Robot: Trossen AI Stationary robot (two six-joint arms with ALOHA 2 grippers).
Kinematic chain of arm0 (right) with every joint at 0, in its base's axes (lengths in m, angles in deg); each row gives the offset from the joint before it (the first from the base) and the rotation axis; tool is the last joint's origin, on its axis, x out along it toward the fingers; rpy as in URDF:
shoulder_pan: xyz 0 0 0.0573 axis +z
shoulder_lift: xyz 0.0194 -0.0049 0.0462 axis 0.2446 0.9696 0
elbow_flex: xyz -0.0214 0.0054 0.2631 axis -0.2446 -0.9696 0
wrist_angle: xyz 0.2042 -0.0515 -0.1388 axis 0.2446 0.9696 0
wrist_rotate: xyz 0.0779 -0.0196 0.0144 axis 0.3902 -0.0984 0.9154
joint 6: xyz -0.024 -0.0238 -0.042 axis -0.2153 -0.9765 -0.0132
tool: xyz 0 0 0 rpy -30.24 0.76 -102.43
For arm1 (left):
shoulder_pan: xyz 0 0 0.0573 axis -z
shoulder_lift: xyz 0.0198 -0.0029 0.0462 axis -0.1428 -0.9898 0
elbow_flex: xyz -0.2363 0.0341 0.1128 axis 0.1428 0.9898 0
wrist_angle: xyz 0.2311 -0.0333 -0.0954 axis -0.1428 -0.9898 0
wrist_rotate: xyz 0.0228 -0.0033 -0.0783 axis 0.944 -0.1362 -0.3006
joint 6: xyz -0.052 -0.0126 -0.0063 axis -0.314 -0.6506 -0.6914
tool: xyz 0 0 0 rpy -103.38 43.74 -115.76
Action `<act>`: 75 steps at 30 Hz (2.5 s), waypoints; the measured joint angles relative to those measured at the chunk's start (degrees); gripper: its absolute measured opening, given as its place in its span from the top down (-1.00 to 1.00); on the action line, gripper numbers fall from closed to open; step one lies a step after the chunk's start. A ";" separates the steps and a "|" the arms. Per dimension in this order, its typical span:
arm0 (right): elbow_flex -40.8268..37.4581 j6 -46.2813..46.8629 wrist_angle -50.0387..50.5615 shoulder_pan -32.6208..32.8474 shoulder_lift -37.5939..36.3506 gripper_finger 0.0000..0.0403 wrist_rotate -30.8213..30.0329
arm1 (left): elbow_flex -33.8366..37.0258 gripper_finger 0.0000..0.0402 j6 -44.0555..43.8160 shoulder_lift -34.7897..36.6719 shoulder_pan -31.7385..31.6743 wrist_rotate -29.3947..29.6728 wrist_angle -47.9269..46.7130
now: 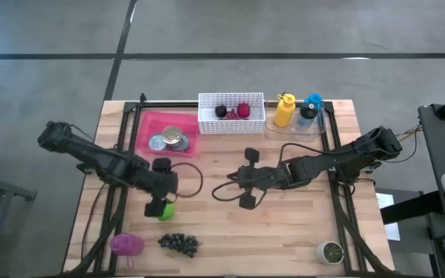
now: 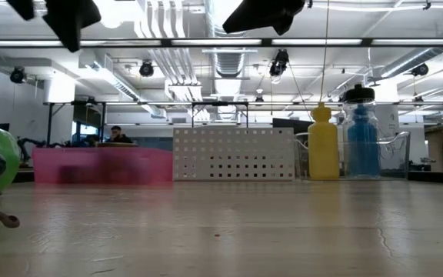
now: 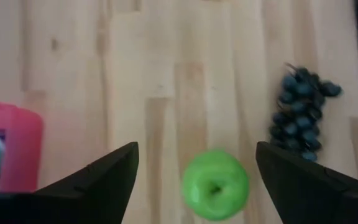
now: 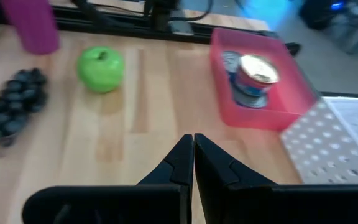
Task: Pick & Place Food Item
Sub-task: Put the green apple into the white bin
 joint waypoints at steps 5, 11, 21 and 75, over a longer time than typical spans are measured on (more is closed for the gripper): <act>0.02 -0.02 -0.02 0.00 0.00 0.96 7.00 | 2.03 -0.54 -1.76 0.00 3.95 -0.92 0.49; 0.02 0.01 -0.02 0.01 0.00 0.96 16.61 | 7.99 -0.43 -4.11 -0.04 5.30 -4.57 5.13; 0.02 0.07 -0.15 0.09 0.00 0.96 16.77 | 16.40 -0.21 -5.57 -0.04 5.30 -8.51 7.00; 0.02 0.31 -0.79 0.09 0.02 0.96 16.75 | 20.79 0.97 -1.36 0.00 5.30 -8.61 13.00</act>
